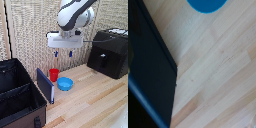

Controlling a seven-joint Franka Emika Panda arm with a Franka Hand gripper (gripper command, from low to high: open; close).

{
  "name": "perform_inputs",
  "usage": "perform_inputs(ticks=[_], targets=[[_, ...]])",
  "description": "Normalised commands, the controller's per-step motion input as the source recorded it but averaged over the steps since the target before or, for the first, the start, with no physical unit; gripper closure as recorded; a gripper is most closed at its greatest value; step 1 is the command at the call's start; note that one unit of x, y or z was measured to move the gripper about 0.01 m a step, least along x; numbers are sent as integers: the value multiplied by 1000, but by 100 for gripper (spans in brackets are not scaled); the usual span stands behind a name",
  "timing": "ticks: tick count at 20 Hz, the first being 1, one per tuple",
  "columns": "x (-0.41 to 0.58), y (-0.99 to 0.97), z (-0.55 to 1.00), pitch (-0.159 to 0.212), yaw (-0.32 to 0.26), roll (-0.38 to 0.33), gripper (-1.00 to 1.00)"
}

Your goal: Gently grip the air fryer handle with your gripper and kindly pull it open by sliding your gripper away from the base. Gradually bring your gripper in line with the blue bowl and gently capture it, without tightening your grip too much. Securely place the blue bowl inside the opened air fryer with a steady position. Liberate your robot's gripper, and withdraw your gripper from the proximity of the air fryer.

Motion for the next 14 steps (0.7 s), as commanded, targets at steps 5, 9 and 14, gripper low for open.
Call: perform_inputs(ticks=[5, 9, 14], targets=[[55, -118, 0, -34, -297, -193, -100], [6, -115, -19, -36, -228, -287, -100], [0, -72, -49, -42, -171, -363, -100]])
